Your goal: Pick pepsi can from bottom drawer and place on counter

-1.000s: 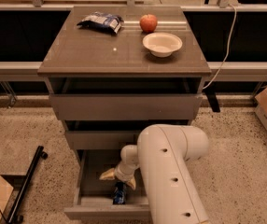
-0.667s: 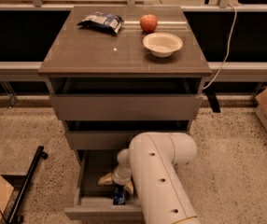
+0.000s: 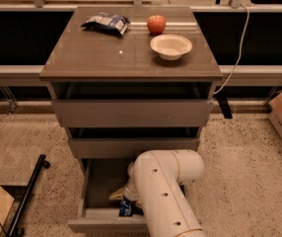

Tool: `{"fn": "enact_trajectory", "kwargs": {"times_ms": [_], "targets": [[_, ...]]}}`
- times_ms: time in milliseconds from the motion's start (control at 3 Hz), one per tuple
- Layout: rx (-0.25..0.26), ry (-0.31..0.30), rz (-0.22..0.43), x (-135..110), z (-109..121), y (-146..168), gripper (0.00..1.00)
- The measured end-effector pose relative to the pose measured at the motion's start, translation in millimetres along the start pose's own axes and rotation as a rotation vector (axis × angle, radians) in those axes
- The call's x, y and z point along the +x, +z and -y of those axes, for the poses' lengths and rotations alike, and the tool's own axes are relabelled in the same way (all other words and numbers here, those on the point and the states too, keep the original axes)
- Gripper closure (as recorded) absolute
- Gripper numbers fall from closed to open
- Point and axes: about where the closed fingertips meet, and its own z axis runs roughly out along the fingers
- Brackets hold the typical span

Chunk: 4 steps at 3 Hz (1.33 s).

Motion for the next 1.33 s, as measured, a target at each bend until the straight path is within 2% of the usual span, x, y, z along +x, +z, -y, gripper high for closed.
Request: {"fn": "enact_trajectory", "kwargs": {"times_ms": [333, 1333], "targets": [[0.003, 0.006, 0.001, 0.1, 1.0, -2.0, 0.19], [0.003, 0.007, 0.001, 3.4, -1.0, -10.4, 0.87]]}}
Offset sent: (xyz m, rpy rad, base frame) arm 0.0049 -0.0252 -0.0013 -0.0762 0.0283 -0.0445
